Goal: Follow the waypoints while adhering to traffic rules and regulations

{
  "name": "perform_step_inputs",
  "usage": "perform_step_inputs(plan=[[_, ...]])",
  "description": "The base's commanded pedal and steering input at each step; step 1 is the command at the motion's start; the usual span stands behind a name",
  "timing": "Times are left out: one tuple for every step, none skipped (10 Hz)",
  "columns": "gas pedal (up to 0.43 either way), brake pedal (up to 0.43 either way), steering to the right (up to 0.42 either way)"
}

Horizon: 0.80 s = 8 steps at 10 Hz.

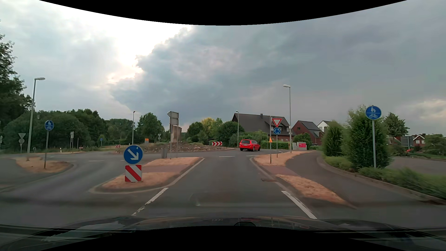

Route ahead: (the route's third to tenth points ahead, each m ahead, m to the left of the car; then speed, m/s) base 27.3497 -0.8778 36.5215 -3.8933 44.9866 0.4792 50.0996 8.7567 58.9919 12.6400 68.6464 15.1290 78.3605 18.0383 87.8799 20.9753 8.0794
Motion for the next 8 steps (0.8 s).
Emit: perform_step_inputs(plan=[[0.118,0.000,-0.020],[0.118,0.000,-0.020],[0.118,0.000,-0.020],[0.118,0.000,-0.019],[0.118,0.000,-0.019],[0.118,0.000,-0.019],[0.130,0.000,-0.013],[0.130,0.000,-0.008]])
